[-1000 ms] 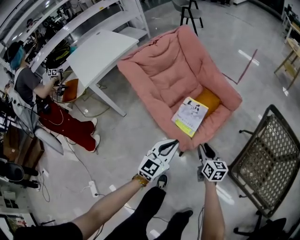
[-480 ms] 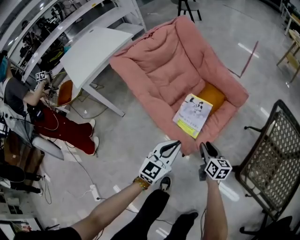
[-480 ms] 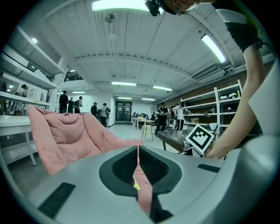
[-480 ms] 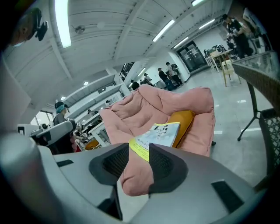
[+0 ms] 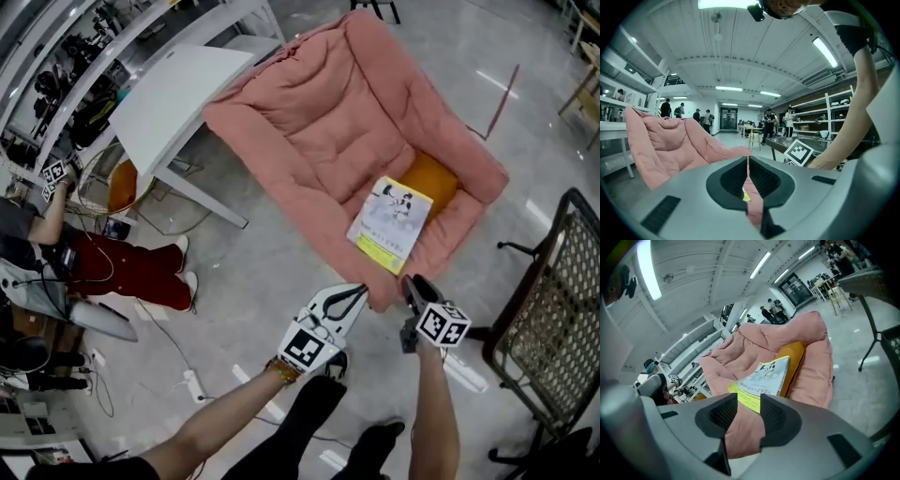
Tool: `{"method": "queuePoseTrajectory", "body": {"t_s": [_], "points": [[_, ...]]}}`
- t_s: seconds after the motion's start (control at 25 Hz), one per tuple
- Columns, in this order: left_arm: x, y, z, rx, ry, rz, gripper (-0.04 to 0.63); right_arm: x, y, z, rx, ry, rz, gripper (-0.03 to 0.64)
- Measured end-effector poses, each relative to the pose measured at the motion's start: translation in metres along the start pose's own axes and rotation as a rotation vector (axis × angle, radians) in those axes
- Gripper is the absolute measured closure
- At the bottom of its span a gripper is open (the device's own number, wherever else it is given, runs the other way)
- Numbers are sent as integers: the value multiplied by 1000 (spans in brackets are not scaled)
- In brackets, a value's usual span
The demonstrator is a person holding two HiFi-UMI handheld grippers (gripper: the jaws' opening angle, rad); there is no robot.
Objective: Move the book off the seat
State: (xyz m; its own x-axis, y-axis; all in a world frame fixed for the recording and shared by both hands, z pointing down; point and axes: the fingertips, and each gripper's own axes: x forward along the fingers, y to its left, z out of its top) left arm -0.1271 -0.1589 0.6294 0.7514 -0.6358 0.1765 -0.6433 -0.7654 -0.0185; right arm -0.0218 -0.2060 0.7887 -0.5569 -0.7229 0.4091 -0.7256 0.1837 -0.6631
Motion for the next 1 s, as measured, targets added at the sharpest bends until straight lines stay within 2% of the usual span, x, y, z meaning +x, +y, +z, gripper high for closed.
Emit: {"method": "queuePoseTrajectory", "body": {"t_s": [0.28, 0.52, 1.0], "points": [[6, 9, -6, 23, 2, -24, 595, 23, -19, 9, 113, 2, -8, 434], [12, 16, -5, 33, 4, -45, 595, 44, -32, 6, 142, 36, -12, 411], [16, 21, -20, 32, 29, -73, 595, 77, -44, -10, 218, 100, 16, 411]]}}
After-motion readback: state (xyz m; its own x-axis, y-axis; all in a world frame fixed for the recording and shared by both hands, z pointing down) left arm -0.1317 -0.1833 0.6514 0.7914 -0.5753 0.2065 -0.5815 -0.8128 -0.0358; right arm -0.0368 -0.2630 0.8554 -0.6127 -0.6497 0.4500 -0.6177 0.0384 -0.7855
